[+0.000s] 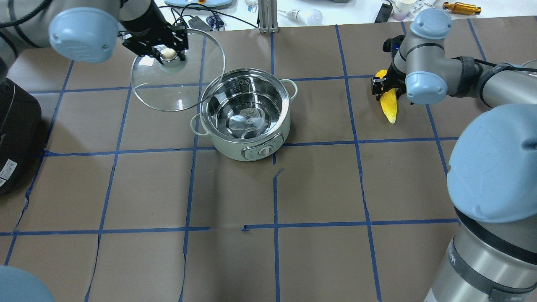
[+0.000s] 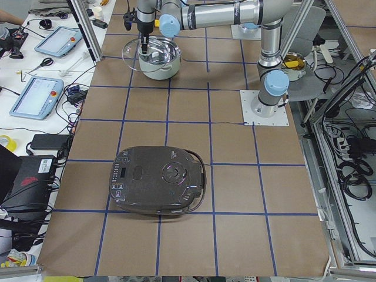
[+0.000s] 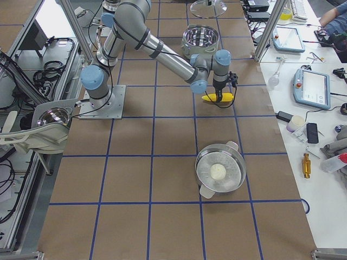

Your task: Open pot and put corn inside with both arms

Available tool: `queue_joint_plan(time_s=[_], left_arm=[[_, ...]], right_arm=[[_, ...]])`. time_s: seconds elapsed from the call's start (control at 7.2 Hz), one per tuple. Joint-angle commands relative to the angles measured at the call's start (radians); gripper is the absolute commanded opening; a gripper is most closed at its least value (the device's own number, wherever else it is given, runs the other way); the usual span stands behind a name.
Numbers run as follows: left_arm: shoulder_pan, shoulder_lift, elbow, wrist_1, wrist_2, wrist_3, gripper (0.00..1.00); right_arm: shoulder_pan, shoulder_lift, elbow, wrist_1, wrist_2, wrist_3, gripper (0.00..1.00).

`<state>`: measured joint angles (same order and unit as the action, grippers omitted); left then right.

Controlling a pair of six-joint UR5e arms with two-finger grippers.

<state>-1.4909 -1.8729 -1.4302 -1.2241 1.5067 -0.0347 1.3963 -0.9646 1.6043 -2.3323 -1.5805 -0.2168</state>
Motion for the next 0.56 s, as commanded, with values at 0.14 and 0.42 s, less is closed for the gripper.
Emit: queue_joint_plan(time_s=[0.14,0.42], left_arm=[[0.201,-0.043,-0.103,0.064,-0.008,0.332,0.0],[0.314,-0.116,-0.243,0.252,-0.025,0.372,0.0]], right_arm=[[0.004,-0.075,-0.046,0.058,0.008,0.039,0.0],[0.129,-0.155,-0.107,0.155,0.013,0.161,0.0]])
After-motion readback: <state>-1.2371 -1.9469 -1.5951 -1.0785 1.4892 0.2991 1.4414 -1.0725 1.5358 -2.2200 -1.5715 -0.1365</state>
